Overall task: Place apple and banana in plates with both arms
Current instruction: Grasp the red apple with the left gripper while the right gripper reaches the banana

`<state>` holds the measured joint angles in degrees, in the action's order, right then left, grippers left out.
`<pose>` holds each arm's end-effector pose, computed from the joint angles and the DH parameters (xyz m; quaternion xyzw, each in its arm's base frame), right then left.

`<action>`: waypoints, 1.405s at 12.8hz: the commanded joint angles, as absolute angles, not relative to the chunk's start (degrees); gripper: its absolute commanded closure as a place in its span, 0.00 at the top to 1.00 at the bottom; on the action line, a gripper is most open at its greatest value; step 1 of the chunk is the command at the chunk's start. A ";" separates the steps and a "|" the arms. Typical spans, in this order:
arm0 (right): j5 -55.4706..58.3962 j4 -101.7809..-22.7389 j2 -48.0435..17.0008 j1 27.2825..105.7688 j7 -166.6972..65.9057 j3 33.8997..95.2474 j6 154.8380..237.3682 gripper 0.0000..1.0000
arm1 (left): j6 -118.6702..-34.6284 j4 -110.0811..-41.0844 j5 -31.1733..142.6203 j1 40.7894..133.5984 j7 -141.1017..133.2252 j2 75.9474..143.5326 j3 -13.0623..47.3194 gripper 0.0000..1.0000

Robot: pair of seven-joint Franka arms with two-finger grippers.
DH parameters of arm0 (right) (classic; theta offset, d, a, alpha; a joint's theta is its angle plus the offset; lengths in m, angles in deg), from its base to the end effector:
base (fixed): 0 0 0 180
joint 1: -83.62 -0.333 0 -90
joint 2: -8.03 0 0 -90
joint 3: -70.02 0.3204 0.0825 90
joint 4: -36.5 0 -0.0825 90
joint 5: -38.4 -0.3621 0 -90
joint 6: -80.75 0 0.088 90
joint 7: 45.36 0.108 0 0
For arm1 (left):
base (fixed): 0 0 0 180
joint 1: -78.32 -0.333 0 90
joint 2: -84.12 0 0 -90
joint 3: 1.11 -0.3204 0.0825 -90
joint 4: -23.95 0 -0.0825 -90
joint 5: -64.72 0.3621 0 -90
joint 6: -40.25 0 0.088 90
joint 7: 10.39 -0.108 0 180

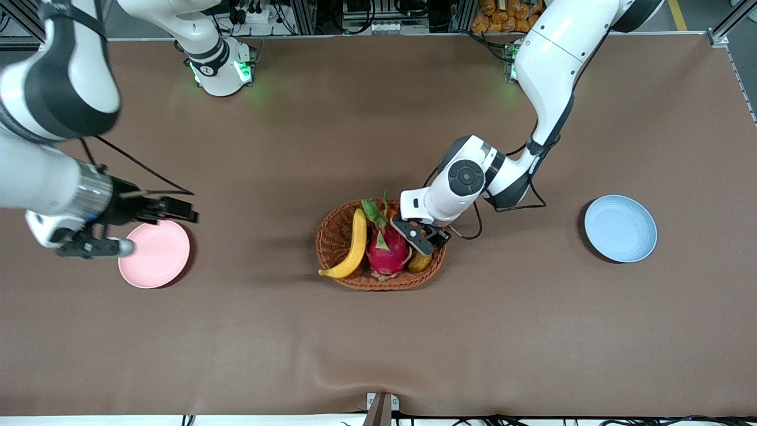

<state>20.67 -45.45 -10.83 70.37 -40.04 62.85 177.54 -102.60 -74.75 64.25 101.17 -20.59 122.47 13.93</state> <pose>0.6253 0.1078 0.5134 -0.9906 0.0142 0.0464 0.1283 0.5424 -0.3950 0.2383 0.9222 -0.3730 0.0395 0.0938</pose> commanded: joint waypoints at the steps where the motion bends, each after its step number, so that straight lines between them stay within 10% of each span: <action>1: 18.88 -43.39 -14.29 68.69 -38.86 62.29 181.28 1.00 | -103.72 -74.84 66.03 101.52 -20.85 122.35 13.48 0.50; 3: 19.06 -43.39 -15.78 67.80 -38.60 62.29 181.47 1.00 | -103.02 -75.10 66.30 100.74 -20.94 120.61 13.57 0.32; 18: 19.50 -44.62 -28.96 49.37 -22.62 62.20 201.77 1.00 | -73.92 -77.72 65.16 84.86 -13.46 101.62 14.18 0.35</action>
